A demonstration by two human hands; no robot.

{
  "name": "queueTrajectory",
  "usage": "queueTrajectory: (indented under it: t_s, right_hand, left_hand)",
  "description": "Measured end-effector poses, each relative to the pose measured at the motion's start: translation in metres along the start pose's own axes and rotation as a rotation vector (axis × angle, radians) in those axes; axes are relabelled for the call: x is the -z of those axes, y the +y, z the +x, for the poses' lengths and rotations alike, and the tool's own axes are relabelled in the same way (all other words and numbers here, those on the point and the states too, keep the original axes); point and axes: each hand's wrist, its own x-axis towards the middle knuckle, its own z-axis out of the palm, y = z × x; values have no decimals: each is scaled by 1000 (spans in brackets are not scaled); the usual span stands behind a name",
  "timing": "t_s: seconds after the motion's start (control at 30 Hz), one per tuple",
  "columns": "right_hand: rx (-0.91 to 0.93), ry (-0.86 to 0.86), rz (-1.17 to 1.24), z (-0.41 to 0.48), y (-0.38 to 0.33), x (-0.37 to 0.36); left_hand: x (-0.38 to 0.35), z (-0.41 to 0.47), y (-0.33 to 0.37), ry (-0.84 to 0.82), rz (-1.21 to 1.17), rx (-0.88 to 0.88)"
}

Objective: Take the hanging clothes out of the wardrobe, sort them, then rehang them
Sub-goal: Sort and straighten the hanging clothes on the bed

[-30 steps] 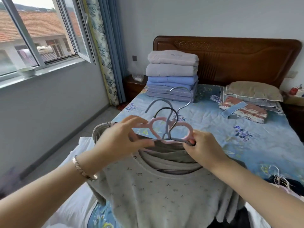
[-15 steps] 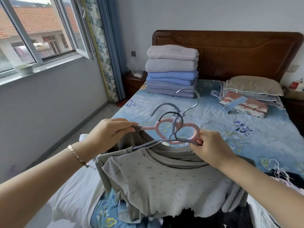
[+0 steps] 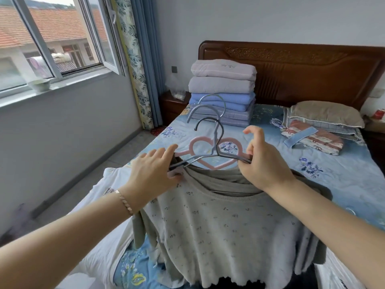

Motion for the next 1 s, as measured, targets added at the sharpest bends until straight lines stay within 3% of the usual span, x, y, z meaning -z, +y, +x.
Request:
queueTrajectory:
  t_s: [0.17, 0.27, 0.37, 0.5, 0.63, 0.73, 0.87, 1.0]
  right_hand:
    - [-37, 37, -168, 8, -8, 8]
    - [-73, -167, -318, 13, -13, 20]
    - [-82, -430, -178, 8, -25, 20]
    - [-21, -640, 60, -9, -54, 12]
    - [26, -754, 279, -8, -93, 21]
    - [-34, -730, 476, 8, -109, 30]
    - [-128, -655, 570, 28, -98, 6]
    - [-232, -627, 525, 26, -57, -61]
  left_hand:
    - [10, -7, -8, 186, -187, 145]
    - [27, -16, -10, 293, -120, 140]
    - [42, -33, -17, 289, -82, 201]
    - [64, -72, -31, 360, -53, 276]
    - [100, -88, -48, 424, -2, 397]
    - [125, -73, -64, 444, 46, 398]
    - [118, -35, -83, 243, 80, 411]
    - [47, -15, -98, -31, 97, 450]
